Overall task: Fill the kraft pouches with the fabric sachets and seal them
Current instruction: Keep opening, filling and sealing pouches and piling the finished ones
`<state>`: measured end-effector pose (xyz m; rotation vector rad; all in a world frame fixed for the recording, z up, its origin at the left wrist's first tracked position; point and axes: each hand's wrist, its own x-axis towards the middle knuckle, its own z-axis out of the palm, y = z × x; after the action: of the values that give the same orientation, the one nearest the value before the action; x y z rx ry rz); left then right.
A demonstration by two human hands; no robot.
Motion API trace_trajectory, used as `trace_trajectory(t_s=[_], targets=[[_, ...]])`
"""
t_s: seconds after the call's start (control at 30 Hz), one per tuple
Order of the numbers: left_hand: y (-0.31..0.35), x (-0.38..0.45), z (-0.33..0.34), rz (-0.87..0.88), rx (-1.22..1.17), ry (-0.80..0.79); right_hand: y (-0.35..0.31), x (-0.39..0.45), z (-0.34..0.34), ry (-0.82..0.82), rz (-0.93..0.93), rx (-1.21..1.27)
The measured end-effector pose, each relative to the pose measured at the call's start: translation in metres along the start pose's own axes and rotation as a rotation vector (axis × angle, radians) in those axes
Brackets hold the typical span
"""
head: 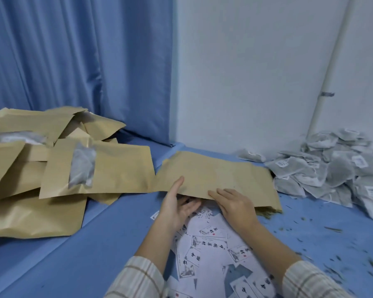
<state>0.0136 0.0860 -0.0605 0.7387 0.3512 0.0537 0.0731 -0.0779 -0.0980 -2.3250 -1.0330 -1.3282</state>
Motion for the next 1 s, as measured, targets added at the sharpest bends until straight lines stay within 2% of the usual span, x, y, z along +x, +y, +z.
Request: trace_trajectory(t_s=[0.03,0.1,0.2,0.27,0.3,0.37,0.4,0.47,0.63,0.7,0.8,0.87,0.93,1.0], targets=[[0.0,-0.004,0.001,0.007,-0.018,-0.034,-0.003,-0.003,-0.007,0.023,0.005,0.037],[-0.001,-0.01,0.002,0.015,-0.011,-0.061,-0.008,-0.003,-0.018,-0.034,0.083,0.075],[-0.004,-0.024,0.004,-0.01,0.094,-0.007,-0.017,0.01,-0.031,-0.352,0.32,-0.034],[-0.005,-0.033,0.002,-0.025,0.106,0.016,-0.02,0.021,-0.031,-0.539,0.502,0.018],[-0.005,-0.036,0.001,-0.033,0.111,0.013,-0.024,0.026,-0.032,-0.587,0.546,0.102],[-0.005,-0.04,-0.004,-0.058,0.12,-0.006,-0.033,0.031,-0.033,-0.623,0.48,0.185],[-0.004,-0.04,-0.007,-0.068,0.112,-0.014,-0.04,0.033,-0.034,-0.601,0.385,0.136],[-0.003,-0.042,-0.009,-0.073,0.087,-0.028,-0.049,0.03,-0.038,-0.384,0.185,-0.013],[0.004,-0.049,0.0,0.001,-0.009,-0.133,-0.052,0.031,-0.048,0.115,0.114,0.088],[0.015,-0.054,0.002,0.053,-0.123,-0.197,-0.052,0.033,-0.053,0.187,0.061,0.145],[0.036,-0.066,0.002,0.084,-0.265,-0.24,-0.051,0.031,-0.063,0.197,-0.113,0.207],[0.047,-0.076,0.002,0.1,-0.221,-0.26,-0.049,0.028,-0.067,0.149,-0.168,0.229],[0.051,-0.09,0.005,0.156,-0.05,-0.263,-0.052,0.03,-0.074,-0.014,-0.072,0.284],[0.053,-0.105,0.013,0.275,0.112,-0.25,-0.058,0.035,-0.084,-0.274,0.091,0.357]])
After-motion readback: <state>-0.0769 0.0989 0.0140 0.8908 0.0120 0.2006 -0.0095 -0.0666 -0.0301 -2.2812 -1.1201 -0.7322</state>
